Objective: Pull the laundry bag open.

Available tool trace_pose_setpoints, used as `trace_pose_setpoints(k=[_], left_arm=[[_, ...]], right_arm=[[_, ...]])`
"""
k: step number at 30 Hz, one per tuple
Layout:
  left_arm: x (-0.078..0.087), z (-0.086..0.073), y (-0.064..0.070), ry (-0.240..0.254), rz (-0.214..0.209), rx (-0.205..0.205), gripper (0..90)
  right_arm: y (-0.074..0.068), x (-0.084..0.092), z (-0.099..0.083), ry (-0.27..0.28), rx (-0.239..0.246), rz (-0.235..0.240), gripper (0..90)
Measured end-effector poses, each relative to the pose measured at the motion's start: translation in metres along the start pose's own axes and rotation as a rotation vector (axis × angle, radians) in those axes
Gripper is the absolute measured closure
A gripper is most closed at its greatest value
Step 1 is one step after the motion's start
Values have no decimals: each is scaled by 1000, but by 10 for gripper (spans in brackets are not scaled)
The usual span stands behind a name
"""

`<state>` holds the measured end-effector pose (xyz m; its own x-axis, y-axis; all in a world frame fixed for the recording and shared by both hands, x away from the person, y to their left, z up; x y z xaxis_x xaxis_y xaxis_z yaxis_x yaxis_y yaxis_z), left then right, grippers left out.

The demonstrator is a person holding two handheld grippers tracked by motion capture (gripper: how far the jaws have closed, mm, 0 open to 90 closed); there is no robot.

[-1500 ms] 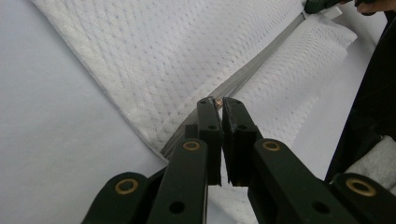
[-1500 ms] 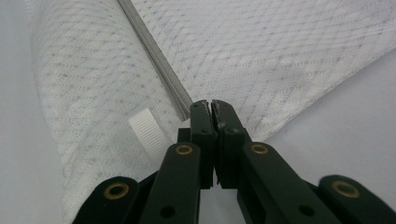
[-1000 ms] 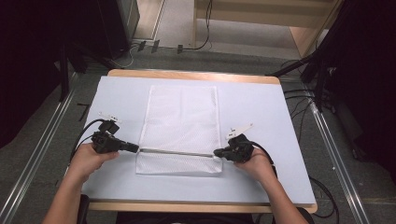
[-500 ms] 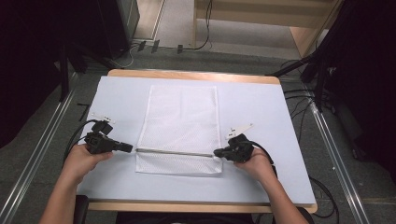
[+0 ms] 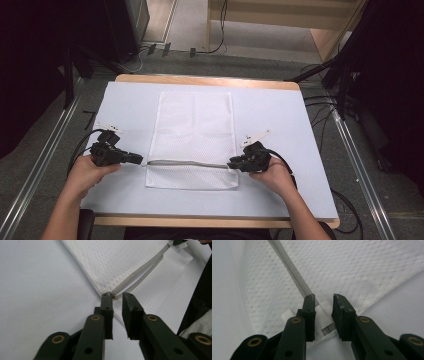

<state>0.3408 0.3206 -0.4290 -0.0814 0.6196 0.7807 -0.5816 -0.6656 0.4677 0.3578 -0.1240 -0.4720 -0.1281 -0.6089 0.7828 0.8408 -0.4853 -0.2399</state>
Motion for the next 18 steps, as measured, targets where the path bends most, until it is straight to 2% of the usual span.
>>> trace_pose_setpoints(k=[3, 10, 15, 18], left_arm=[[1, 2, 3, 30, 12, -26, 704], [2, 3, 6, 95, 84, -88, 609], [1, 2, 0, 104, 113, -81, 535], [3, 2, -5, 121, 125, -59, 504]], right_arm=[[1, 5, 4, 25, -14, -18, 678], [7, 12, 4, 71, -66, -40, 550], [12, 15, 1, 85, -97, -54, 466], [15, 18, -1, 93, -109, -65, 445]])
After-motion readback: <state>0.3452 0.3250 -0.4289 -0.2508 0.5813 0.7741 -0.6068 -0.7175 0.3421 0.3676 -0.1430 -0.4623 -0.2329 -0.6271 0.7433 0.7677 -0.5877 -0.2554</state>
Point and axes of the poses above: each handheld gripper's, and its own axes: x roughly backward along the jaws, z roughly out of its top, y roughly to its right, the point moved 1 cm from there along -x, roughly forward along the jaws, and after that the axes turned 5 degrees about -y, right-handed, at the moved point
